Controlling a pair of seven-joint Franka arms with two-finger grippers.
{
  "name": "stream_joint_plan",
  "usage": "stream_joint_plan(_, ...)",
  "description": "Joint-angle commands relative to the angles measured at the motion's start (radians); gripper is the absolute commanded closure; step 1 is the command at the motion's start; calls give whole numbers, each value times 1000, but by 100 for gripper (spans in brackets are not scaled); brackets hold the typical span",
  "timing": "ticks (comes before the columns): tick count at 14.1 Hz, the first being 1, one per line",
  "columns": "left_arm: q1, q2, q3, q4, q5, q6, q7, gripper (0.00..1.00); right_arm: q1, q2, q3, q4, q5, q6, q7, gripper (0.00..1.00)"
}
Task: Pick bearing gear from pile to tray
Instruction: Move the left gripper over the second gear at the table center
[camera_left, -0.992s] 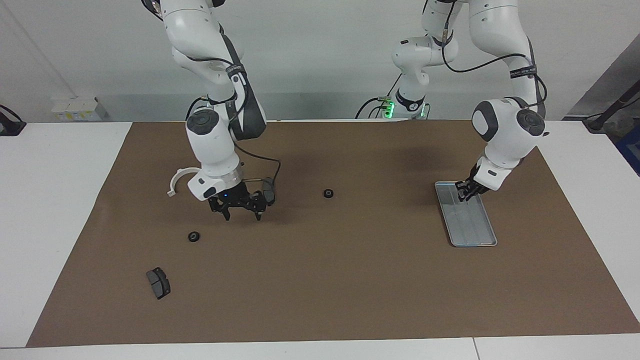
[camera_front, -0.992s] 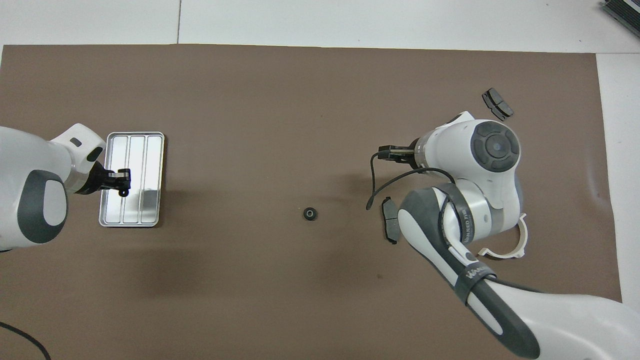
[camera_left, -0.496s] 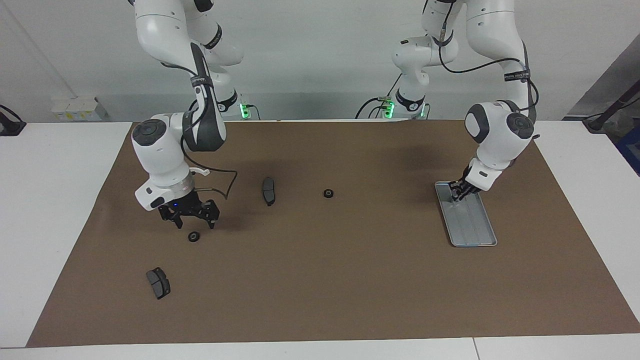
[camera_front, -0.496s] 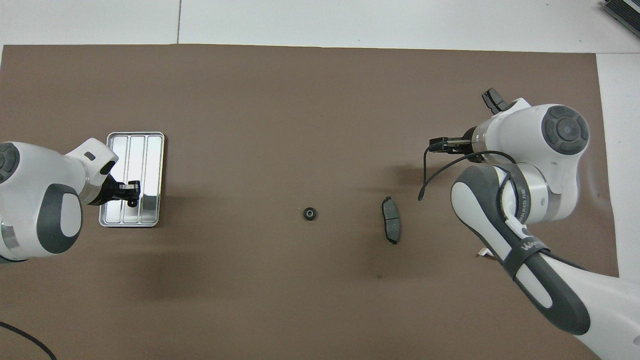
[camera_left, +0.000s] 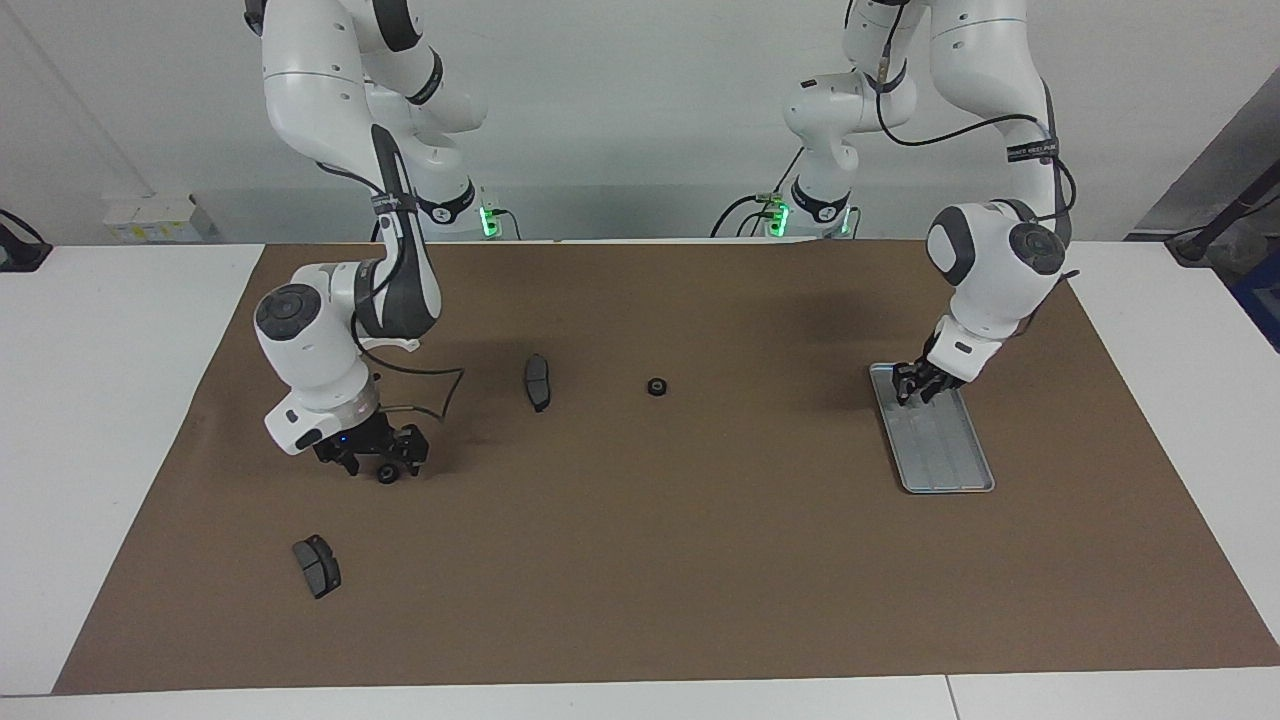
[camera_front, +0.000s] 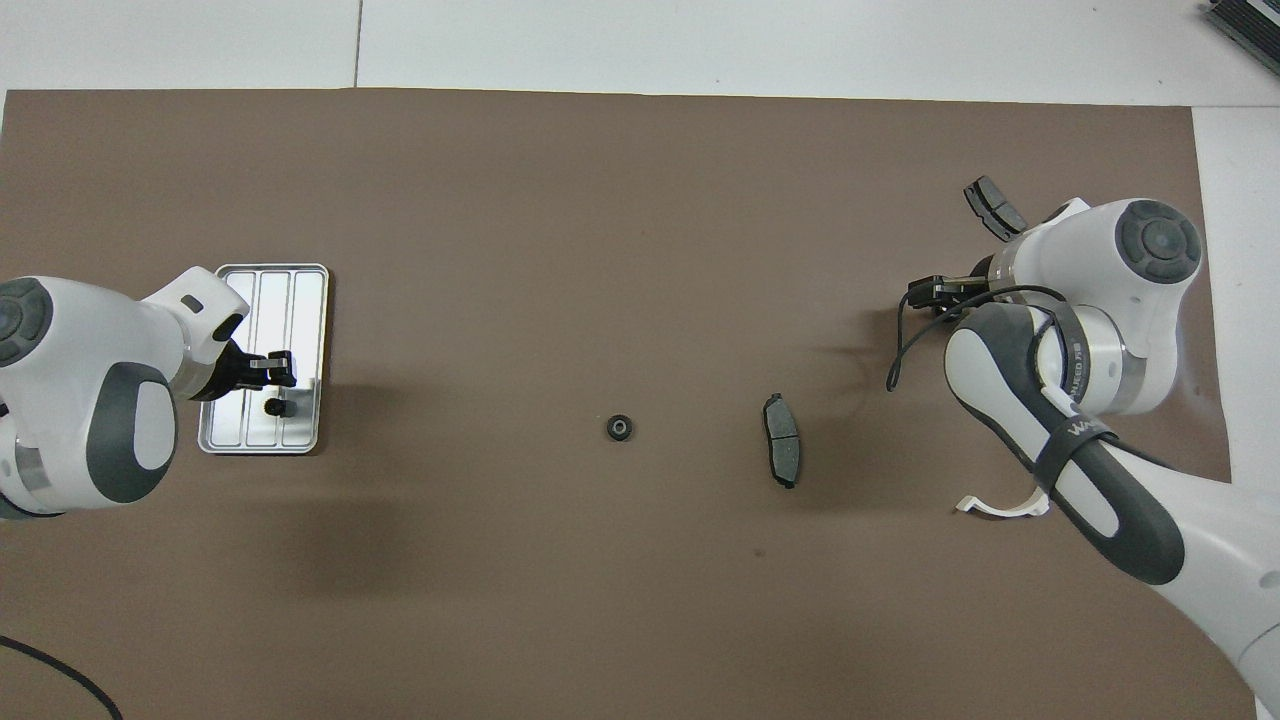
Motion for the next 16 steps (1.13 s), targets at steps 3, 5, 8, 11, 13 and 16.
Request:
stream_joint_plan(3,-131,12,9,36,-11,10,-132,61,-26,22,16,18,4,10,-23,26)
stream_joint_plan(5,-192,13,9,43,-11,18,-211,61,-24,22,16,16,4,8,-20,45)
stream_joint_plan(8,-286,38,9,81,-11,38,-327,56,-24,22,16,15,5,8,-19,76)
stream_joint_plan(11,-376,73,11,96,-11,101,-421,10,-24,16,18,19,5,4,-17,99)
stream_joint_plan(13,-434,114,11,130,-11,118,-473,1,-21,-4,19,25,8,-10,-11,100)
stream_joint_plan(16,-519,153,11,138,-11,167,-519,0,-21,-53,21,25,8,-42,-11,100)
